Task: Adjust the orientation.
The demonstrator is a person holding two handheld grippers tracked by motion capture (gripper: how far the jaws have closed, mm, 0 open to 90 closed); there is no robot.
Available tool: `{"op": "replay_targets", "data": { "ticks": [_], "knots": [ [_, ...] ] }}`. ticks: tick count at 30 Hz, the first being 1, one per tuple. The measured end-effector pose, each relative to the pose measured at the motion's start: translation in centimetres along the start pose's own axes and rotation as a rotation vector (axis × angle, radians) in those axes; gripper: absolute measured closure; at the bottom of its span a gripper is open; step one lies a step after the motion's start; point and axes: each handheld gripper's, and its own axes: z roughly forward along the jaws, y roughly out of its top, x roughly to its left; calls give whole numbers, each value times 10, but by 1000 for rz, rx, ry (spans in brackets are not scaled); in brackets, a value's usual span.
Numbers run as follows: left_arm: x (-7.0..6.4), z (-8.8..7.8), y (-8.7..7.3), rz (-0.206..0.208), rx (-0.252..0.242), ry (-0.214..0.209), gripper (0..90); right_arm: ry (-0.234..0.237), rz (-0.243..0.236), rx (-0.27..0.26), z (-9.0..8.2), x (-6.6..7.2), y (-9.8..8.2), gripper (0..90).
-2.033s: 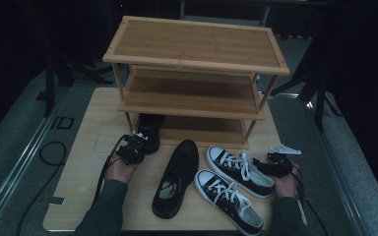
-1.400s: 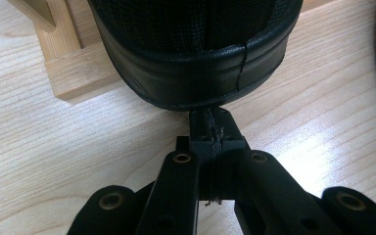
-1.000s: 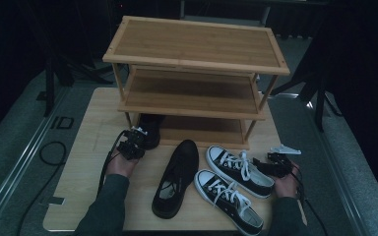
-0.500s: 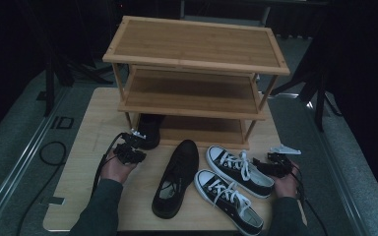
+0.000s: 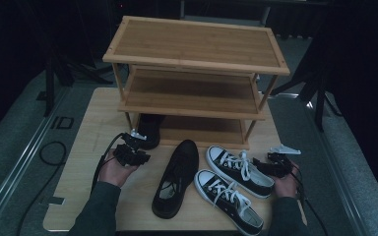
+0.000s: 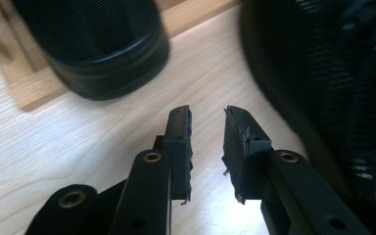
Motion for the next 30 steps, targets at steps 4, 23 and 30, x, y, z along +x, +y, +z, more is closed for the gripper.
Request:
{"op": "replay_targets", "data": {
  "ticks": [4, 23, 30],
  "knots": [
    [-7, -6, 2, 21, -5, -33, 695, -1, 0, 0, 0, 0, 0, 285],
    [-25, -31, 16, 103, -4, -106, 650, -3, -2, 1, 0, 0, 0, 285],
    [-30, -33, 18, 128, 1, -142, 650, -3, -2, 1, 0, 0, 0, 285]
  ]
}}
